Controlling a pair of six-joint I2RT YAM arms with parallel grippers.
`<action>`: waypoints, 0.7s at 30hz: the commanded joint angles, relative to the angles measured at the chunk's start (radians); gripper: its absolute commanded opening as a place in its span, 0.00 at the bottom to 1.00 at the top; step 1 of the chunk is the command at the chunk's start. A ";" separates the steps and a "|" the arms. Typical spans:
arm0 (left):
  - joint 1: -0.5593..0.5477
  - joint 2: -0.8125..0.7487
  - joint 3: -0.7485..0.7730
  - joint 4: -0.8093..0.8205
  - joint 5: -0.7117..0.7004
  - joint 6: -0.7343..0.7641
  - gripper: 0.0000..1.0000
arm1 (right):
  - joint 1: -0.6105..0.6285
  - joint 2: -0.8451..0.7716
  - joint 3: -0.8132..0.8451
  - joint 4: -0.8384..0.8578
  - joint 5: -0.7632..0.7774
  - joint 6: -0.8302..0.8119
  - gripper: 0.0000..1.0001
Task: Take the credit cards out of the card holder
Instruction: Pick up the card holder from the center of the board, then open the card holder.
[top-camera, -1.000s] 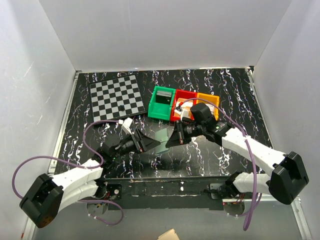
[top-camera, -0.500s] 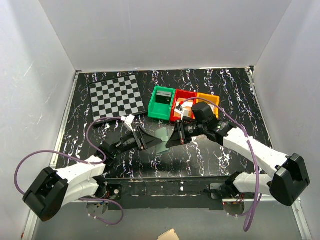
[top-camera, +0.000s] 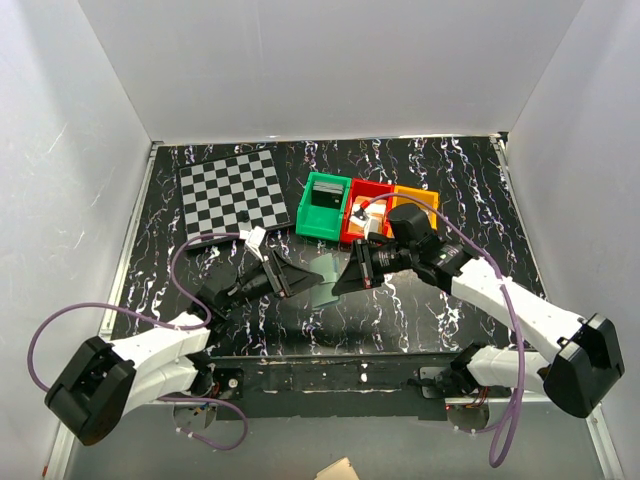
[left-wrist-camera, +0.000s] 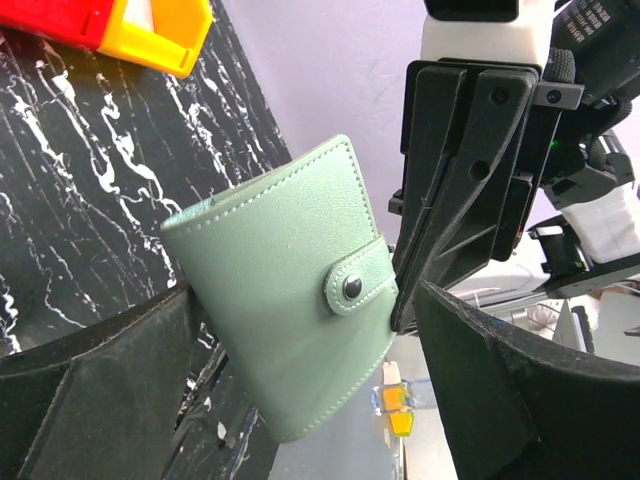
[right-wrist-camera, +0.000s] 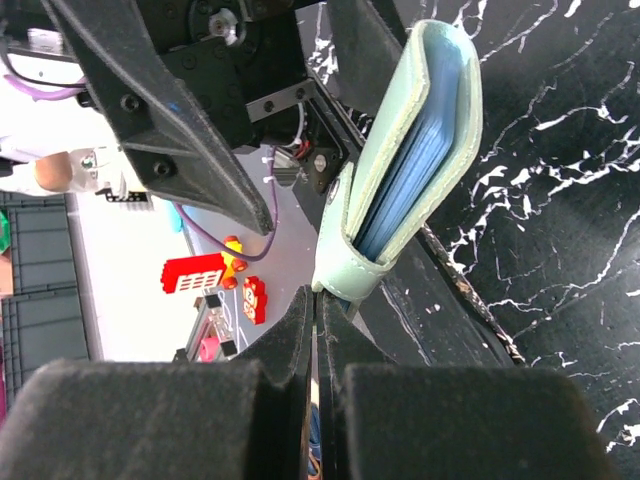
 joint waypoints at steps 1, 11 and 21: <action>0.013 0.021 -0.035 0.170 0.009 -0.034 0.87 | 0.000 -0.056 0.001 0.095 -0.082 0.035 0.01; 0.054 0.104 -0.045 0.431 0.087 -0.119 0.87 | 0.000 -0.099 -0.013 0.144 -0.129 0.074 0.01; 0.068 0.135 0.008 0.534 0.184 -0.179 0.73 | 0.000 -0.092 -0.042 0.164 -0.137 0.072 0.01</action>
